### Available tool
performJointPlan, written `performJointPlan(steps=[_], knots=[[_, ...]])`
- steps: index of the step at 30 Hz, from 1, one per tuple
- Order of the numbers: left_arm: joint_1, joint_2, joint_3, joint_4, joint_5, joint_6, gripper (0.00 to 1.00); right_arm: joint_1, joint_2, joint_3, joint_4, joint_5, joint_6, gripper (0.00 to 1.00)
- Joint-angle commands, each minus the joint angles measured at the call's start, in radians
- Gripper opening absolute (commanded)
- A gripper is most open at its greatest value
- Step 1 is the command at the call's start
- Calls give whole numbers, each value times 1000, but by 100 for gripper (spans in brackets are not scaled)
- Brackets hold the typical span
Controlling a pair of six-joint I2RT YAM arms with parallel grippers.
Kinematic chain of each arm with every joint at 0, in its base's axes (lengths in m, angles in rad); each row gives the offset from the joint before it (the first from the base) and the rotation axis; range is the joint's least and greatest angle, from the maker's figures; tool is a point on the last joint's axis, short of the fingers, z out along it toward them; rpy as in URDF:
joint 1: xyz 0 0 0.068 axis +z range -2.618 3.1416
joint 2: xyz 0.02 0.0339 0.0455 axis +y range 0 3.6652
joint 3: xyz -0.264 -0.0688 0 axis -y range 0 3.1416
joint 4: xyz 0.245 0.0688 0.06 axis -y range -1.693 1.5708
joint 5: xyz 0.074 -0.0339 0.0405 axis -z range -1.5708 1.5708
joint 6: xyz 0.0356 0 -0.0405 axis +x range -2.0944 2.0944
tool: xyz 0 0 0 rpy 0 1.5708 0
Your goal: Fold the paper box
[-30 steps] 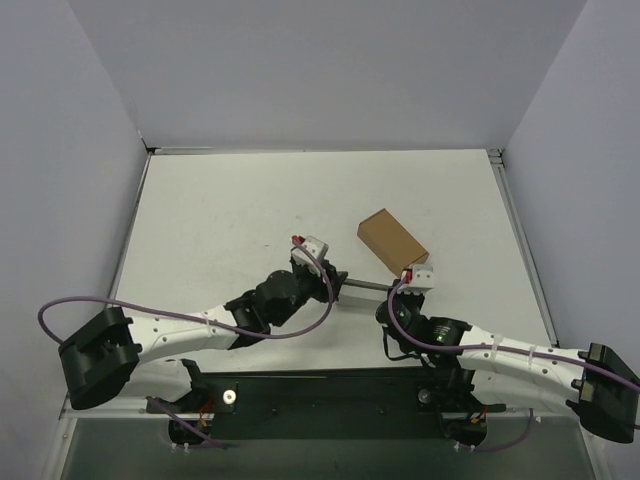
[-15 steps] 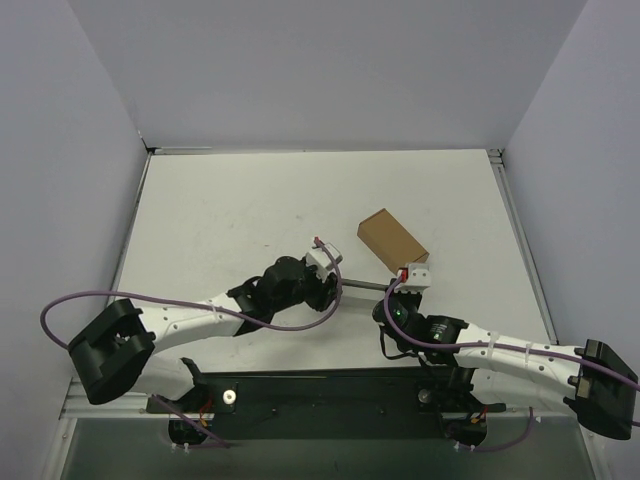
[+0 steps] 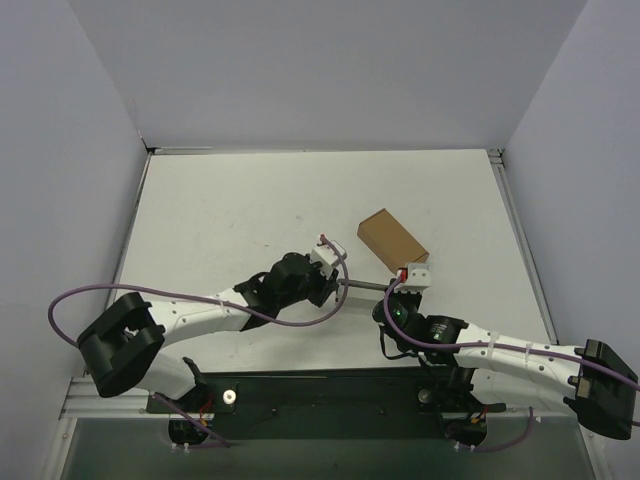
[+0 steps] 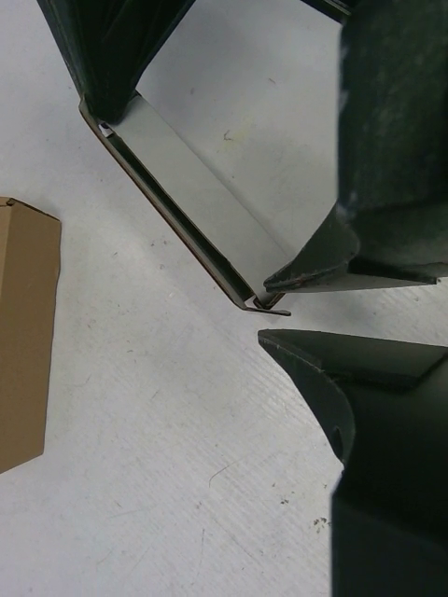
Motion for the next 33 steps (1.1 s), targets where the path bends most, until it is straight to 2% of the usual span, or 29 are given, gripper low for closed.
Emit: performJointPlan(steps=[1, 6, 30, 33], knots=[[7, 11, 54, 1, -2, 13, 31, 14, 17, -5, -89, -65, -3, 0], [6, 17, 55, 15, 1, 10, 20, 13, 18, -7, -86, -67, -2, 0], [6, 41, 74, 29, 10, 10, 21, 14, 24, -8, -78, -76, -6, 0], [6, 40, 69, 32, 11, 7, 17, 14, 29, -8, -76, -78, -6, 0]])
